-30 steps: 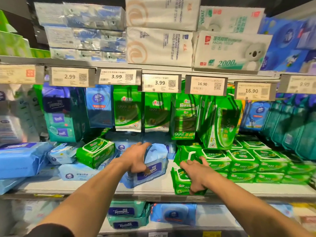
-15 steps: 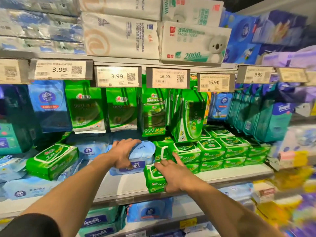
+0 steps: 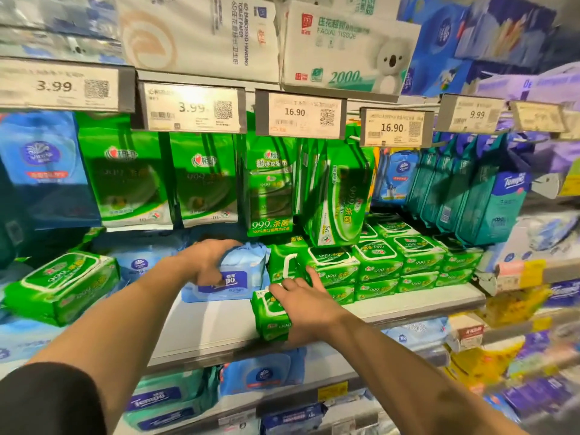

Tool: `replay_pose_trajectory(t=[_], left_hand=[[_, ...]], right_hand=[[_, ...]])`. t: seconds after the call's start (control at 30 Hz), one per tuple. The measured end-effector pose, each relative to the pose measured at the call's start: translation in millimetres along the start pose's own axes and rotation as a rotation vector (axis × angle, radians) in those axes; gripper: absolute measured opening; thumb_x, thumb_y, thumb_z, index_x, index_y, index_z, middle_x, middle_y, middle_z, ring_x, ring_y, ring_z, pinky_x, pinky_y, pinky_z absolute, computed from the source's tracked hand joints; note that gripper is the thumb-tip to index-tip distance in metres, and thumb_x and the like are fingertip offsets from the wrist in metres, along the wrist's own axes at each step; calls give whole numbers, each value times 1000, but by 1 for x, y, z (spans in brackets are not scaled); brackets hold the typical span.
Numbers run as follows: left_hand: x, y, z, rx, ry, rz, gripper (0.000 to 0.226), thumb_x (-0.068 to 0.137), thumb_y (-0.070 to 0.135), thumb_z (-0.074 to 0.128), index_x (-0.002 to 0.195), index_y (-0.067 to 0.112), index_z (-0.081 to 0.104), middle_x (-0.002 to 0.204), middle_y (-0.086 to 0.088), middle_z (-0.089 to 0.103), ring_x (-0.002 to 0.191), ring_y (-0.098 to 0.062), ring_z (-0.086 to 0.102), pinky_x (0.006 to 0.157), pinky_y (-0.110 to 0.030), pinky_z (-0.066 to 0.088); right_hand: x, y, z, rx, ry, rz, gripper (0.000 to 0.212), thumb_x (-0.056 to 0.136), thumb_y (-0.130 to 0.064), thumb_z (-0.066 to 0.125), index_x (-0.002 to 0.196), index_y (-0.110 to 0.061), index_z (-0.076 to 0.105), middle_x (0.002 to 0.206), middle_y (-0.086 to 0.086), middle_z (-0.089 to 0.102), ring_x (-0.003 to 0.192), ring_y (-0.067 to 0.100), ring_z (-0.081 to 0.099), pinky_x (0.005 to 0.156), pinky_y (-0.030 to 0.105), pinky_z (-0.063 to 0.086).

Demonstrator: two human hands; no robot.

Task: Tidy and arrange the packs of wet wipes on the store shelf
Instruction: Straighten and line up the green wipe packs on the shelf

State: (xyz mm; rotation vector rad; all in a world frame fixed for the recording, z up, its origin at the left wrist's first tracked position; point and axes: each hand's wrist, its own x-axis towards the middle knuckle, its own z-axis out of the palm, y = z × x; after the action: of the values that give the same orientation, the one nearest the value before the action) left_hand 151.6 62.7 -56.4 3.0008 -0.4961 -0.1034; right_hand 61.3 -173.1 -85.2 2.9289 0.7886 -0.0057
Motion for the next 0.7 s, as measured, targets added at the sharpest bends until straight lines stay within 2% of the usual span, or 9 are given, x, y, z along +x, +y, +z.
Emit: replay_pose_trajectory(t=[0.17,0.27,0.47,0.7], left_hand=[[-15,-3,6,9,87,-13,89,76,34,77,150,25,29,143,-6,47,128,-28,46,104,-36,42],[-29,-4,10,4,170,-38,79,80,38,75,148,24,35,144,-3,45,129,-26,43,101,-37,41],[-45,-5,19,-23,318,-62,55,83,44,69,129,17,53,130,-5,57,120,-27,51,95,-37,45],[-44,5,28,-4,375,-139,55,82,53,69,121,18,53,123,-5,57,116,-28,49,94,-38,42]], right_hand=[[3,-6,-4,-6,-34,42,92,68,-25,71,145,-22,22,142,11,39,139,28,29,117,56,-13],[7,-10,-6,-11,-59,67,92,67,-24,70,145,-23,20,144,10,38,139,28,28,115,57,-14],[8,-17,-17,-31,-127,103,85,74,-27,67,145,-22,22,147,9,37,140,29,30,116,59,-10],[6,-16,-18,-21,-159,107,79,73,-27,65,142,-22,27,144,8,41,138,26,34,115,55,-13]])
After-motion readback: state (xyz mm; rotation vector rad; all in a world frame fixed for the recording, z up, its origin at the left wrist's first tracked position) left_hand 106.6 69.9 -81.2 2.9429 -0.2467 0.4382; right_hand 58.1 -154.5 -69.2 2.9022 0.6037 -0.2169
